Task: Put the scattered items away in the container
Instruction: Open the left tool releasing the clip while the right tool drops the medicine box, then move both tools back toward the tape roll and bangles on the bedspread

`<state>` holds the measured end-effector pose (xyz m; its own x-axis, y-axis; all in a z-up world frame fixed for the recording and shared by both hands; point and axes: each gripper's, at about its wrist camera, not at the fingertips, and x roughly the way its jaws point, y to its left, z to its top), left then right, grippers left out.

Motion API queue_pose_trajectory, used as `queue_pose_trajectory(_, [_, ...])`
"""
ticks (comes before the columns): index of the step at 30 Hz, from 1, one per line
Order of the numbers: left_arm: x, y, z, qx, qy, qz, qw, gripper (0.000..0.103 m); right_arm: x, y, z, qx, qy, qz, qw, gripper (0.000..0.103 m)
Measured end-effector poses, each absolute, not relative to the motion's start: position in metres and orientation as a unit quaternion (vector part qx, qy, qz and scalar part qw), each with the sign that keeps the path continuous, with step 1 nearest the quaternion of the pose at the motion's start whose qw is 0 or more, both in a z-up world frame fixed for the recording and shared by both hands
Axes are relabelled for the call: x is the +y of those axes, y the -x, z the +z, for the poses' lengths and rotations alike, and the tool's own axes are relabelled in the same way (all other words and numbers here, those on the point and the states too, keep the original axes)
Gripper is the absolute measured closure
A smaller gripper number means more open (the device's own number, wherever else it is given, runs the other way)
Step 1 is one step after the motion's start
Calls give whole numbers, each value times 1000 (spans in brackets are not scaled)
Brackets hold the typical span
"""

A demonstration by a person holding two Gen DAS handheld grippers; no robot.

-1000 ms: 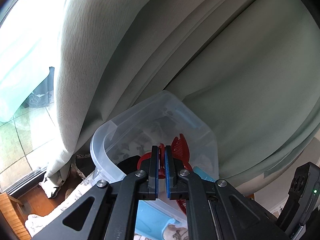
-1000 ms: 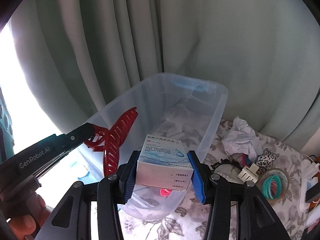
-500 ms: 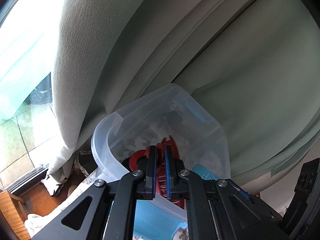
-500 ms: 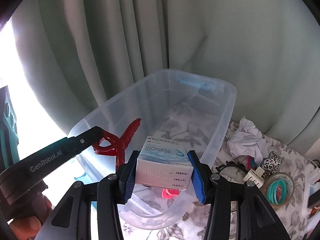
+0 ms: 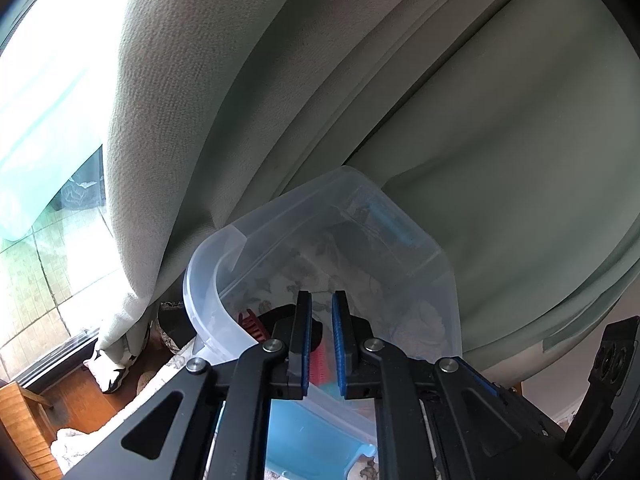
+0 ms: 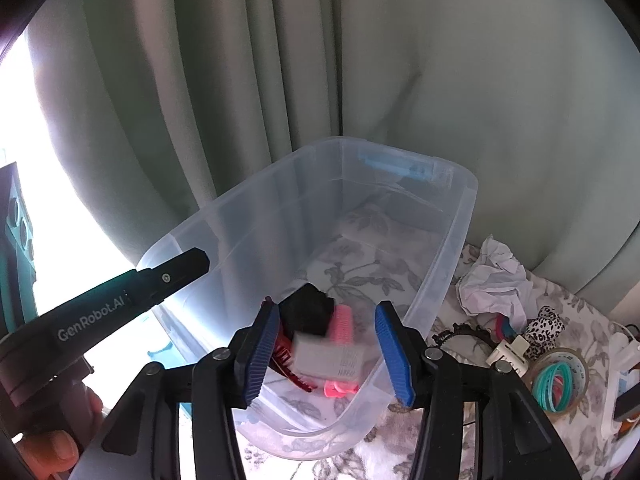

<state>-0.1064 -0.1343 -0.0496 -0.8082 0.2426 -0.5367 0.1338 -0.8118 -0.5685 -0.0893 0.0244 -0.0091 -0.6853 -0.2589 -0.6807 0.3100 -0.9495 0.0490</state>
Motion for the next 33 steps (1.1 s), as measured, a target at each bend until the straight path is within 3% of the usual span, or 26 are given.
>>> queue_pose_trajectory(9, [-125, 105, -53, -301, 312, 900, 31, 91, 26, 88, -10, 36, -366, -917, 154, 48])
queue_pose_trajectory(14, [-126, 94, -44, -298, 313, 901, 33, 82, 27, 85, -8, 34, -366, -917, 153, 47])
queue_pose_trajectory(19, [-121, 91, -38, -295, 310, 903, 35, 81, 30, 81, -1, 29, -359, -920, 152, 47])
queue_pose_trajectory(29, [-109, 65, 5, -273, 289, 916, 57, 79, 52, 50, 29, 13, -331, -933, 141, 47])
queue_pose_trajectory(33, [-99, 54, 24, -263, 277, 922, 68, 72, 66, 35, 44, 3, -317, -939, 134, 47])
